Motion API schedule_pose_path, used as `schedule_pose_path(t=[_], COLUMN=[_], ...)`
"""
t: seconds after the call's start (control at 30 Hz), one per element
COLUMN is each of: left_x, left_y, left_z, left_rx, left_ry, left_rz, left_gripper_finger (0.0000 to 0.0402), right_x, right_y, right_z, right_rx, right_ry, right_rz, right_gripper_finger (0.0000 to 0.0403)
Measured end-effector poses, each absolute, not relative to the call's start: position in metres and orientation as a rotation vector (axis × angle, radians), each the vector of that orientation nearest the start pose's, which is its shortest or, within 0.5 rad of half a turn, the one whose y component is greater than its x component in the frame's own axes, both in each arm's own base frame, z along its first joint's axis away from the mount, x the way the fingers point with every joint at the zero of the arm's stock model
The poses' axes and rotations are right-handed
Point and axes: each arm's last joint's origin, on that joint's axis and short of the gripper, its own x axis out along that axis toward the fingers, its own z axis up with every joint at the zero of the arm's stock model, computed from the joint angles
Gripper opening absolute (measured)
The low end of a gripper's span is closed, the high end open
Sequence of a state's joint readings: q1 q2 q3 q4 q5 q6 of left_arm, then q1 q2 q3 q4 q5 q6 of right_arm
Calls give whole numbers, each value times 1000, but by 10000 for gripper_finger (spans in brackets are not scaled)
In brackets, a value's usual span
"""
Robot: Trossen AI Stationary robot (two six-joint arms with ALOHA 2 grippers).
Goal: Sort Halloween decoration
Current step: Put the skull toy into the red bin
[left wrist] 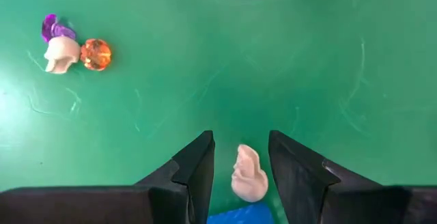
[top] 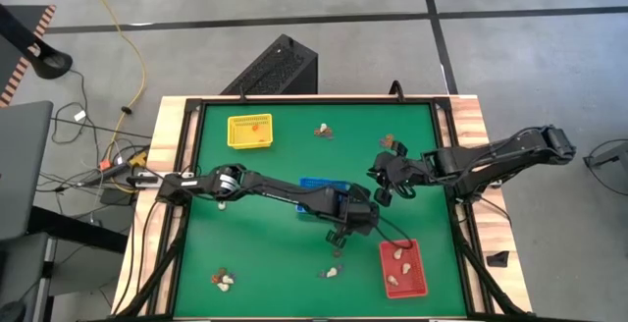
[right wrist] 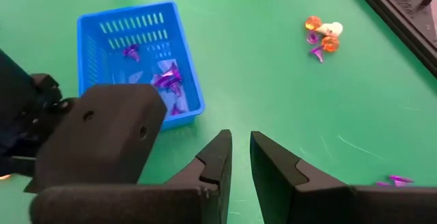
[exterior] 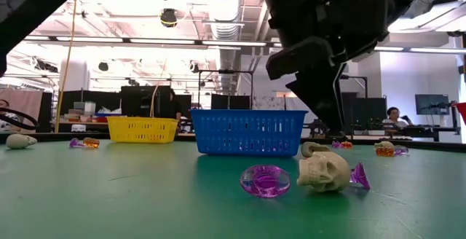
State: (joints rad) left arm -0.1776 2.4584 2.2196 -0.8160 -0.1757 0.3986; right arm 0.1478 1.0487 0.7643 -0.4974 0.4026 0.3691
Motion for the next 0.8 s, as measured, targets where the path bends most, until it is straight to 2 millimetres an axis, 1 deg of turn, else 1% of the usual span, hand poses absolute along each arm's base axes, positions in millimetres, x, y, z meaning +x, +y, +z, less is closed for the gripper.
schedule_pose_path(t=[0.07,0.27,0.53,0.8], left_x=[516,513,513,513], left_y=[-88,-82,-78,-76], left_z=[186,169,169,168], left_rx=[547,554,573,538], left_ry=[1040,1084,1090,1096], left_rz=[-216,-223,-177,-210], left_gripper_finger=[129,129,129,129], right_x=[207,207,206,206], right_y=[19,16,15,13], right_z=[255,255,254,253], right_rx=[137,137,142,153], right_ry=[695,696,701,708], right_rz=[-375,-396,-406,-430], right_gripper_finger=[86,86,86,86])
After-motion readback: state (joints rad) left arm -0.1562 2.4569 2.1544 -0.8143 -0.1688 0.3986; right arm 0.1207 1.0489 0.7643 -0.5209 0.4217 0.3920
